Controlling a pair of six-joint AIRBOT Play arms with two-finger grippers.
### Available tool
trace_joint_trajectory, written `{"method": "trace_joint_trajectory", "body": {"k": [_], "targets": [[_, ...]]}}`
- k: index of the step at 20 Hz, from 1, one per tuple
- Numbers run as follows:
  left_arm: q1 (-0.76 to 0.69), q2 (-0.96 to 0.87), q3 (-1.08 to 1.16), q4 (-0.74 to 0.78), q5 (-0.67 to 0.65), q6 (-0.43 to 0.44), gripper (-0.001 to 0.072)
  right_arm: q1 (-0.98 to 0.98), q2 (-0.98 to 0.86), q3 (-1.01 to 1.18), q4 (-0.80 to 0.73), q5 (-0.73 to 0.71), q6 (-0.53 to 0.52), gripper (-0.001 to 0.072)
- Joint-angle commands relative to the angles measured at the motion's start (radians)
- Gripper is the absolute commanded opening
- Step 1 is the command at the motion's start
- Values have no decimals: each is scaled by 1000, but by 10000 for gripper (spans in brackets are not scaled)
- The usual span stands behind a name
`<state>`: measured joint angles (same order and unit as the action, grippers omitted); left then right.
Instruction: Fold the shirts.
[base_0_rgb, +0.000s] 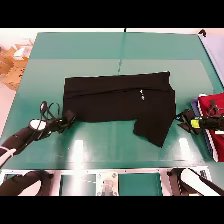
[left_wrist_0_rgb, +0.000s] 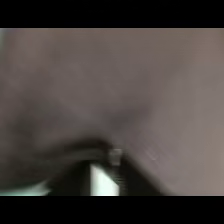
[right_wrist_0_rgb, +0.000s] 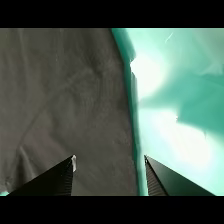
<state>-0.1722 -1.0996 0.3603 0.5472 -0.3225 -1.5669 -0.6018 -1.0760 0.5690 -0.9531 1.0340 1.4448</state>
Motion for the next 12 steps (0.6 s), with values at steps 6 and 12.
{"method": "trace_joint_trajectory", "body": {"k": [6, 12], "targets": [[-7, -32, 64, -1, 42, 41, 21, 124, -185, -26, 54, -21, -51, 510], [37, -25, 133, 104, -211, 106, 20, 167, -219, 11, 162, 55, -214, 21]]}}
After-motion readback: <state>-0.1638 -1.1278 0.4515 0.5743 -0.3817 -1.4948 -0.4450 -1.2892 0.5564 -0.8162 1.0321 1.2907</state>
